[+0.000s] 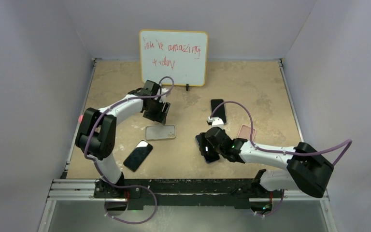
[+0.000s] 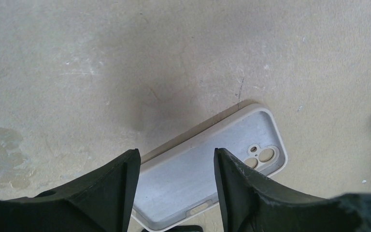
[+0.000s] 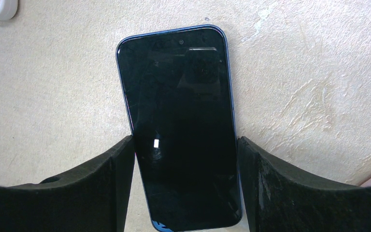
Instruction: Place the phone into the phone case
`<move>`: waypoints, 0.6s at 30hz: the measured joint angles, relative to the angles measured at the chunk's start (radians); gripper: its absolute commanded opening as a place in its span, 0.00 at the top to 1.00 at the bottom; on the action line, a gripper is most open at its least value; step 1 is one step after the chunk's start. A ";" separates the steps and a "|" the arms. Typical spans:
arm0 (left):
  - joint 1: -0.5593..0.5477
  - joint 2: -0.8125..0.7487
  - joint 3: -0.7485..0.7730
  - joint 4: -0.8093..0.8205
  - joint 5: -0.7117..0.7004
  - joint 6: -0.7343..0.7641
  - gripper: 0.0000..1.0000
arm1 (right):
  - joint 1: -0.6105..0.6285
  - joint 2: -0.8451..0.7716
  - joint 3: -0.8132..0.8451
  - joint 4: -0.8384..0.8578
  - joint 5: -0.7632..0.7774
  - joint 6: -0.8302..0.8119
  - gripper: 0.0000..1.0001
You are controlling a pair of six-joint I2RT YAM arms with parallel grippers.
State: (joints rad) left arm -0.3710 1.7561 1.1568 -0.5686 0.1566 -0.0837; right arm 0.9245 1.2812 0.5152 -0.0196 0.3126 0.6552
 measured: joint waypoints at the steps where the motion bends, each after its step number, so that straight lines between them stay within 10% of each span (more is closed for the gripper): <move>1: -0.008 0.002 0.000 0.001 0.000 0.004 0.40 | 0.000 -0.001 0.000 0.000 -0.001 0.000 0.60; 7: -0.043 0.028 -0.011 0.006 -0.002 0.032 0.43 | 0.000 -0.021 -0.013 -0.002 -0.020 0.000 0.60; 18: -0.048 0.050 -0.018 0.028 -0.008 0.055 0.80 | 0.000 -0.053 -0.033 -0.005 -0.041 0.000 0.61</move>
State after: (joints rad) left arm -0.4191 1.8065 1.1385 -0.5407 0.1486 -0.0284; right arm 0.9245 1.2285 0.4820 -0.0246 0.2714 0.6556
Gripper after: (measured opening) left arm 0.314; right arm 0.721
